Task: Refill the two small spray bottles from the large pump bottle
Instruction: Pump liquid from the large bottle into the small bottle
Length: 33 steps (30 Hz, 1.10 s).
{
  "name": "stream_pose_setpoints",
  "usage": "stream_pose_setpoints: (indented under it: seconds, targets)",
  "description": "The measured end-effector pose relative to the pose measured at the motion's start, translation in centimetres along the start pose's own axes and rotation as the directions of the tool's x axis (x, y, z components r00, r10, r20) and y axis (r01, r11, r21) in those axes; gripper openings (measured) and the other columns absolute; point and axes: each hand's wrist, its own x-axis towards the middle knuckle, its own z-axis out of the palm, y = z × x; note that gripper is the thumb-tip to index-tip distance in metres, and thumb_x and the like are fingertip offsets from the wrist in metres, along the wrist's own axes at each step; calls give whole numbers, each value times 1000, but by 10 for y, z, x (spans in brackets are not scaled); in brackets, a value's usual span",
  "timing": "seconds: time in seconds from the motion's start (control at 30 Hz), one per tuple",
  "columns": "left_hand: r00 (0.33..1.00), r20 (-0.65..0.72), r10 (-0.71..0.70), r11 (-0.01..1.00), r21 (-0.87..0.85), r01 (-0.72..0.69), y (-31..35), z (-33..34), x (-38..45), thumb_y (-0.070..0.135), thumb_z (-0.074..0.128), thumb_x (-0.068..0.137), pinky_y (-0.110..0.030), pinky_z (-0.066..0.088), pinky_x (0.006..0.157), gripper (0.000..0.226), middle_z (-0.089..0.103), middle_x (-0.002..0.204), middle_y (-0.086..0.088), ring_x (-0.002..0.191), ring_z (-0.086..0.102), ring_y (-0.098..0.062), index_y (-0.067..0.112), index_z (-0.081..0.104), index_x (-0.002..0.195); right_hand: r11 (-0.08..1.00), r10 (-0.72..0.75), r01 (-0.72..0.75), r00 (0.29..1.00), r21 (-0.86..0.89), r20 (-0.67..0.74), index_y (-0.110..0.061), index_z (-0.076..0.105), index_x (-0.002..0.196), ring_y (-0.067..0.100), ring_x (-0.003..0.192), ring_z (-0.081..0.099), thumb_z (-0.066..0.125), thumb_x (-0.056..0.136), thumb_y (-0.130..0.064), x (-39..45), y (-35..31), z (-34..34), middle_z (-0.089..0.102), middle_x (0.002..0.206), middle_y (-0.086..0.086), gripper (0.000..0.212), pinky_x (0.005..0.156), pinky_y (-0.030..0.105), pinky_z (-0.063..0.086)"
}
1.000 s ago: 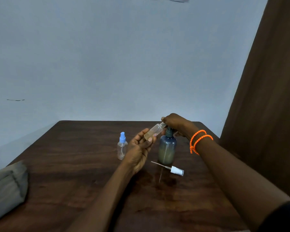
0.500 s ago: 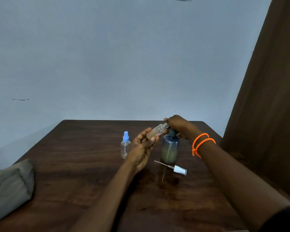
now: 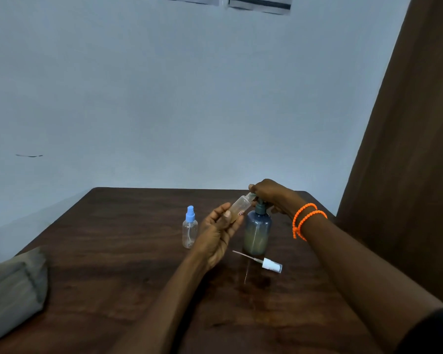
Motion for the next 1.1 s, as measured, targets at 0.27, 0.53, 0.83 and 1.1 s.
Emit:
stream_pose_setpoints:
  seconds: [0.27,0.53,0.83,1.1]
  targets:
    - [1000,25,-16,997,73,14,1,-3,1,-7,55,94,-35,59,93,38,68,128,-20,119,66,-32,-4,54,132,992,17,-18,1000,122,10,-8,55,94,16,58,52,46,102,-21,1,5,8,58,78,8,17,49,17,43]
    - [1000,26,-8,995,100,5,-2,-4,3,-11,53,95,-36,58,95,41,63,134,-22,124,63,-34,-2,49,135,987,27,-25,1000,162,-10,-9,54,87,15,55,50,45,102,-20,-1,4,9,57,71,6,21,48,19,39]
    - [999,30,-11,998,64,9,-4,-4,1,-11,60,87,-39,58,96,46,64,131,-23,121,64,-37,-4,51,131,1000,-19,19,1000,24,-14,-7,54,92,16,59,49,44,102,-18,-1,-4,3,57,76,8,18,49,22,35]
    - [1000,12,-24,997,73,23,-3,-4,2,-15,57,90,-42,55,100,41,69,125,-21,125,61,-38,-3,53,128,999,-38,37,999,5,7,-7,55,91,15,56,49,44,103,-17,0,0,4,58,74,6,19,48,22,34]
